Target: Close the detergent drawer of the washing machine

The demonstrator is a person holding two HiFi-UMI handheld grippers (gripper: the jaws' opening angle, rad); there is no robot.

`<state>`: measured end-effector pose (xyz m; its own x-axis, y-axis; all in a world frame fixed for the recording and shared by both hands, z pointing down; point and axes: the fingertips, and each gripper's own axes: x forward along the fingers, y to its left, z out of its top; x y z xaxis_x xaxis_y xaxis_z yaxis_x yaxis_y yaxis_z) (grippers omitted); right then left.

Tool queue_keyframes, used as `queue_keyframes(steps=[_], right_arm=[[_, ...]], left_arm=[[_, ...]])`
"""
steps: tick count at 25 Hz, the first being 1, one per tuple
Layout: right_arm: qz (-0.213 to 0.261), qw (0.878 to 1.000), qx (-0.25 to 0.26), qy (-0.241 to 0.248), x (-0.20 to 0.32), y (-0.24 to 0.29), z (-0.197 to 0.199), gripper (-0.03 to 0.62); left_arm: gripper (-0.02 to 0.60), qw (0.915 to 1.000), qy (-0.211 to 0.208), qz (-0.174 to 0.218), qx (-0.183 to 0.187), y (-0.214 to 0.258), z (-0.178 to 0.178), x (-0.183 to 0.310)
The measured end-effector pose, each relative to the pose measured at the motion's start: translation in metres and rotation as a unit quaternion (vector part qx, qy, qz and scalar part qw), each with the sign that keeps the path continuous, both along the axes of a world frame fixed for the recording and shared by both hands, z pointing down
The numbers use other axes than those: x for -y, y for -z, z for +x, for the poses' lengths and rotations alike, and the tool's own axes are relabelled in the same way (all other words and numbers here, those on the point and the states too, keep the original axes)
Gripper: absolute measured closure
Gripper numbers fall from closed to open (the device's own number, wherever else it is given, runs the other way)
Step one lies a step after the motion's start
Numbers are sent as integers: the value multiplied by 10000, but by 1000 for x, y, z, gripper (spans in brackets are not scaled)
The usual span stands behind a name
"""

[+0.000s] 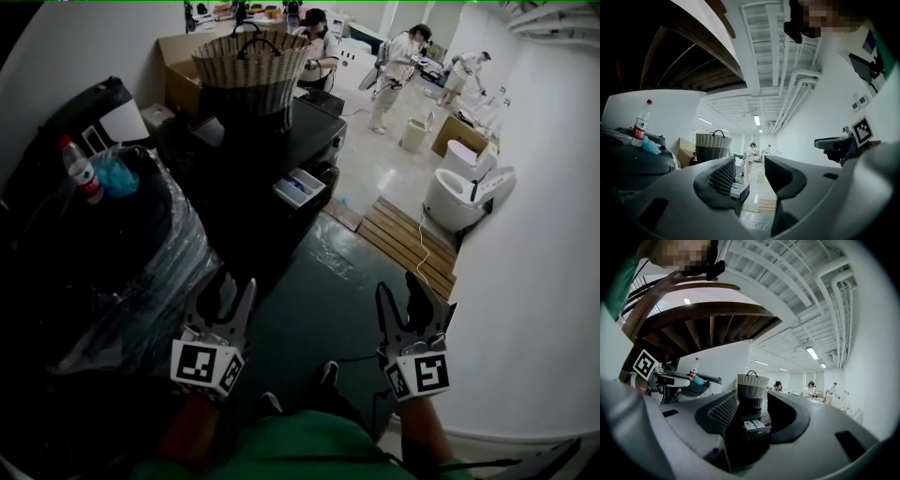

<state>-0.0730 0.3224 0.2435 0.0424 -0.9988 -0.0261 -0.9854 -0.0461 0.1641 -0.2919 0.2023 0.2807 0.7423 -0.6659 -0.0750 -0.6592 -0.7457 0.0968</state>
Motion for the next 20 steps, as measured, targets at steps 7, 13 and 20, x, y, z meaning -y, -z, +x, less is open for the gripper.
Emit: queue_keyframes(steps=[7,13,20], right_arm=[[116,9986,363,366,44,-7,41,387],[161,9964,526,638,82,-3,104,387],[155,9918,691,1066,111,-10,169,387]], left_arm=[[377,9993,286,-20,245,-1,35,23],[377,9974,591,68,408,13,95,42],[377,9945,873,50,579,13,162,52]])
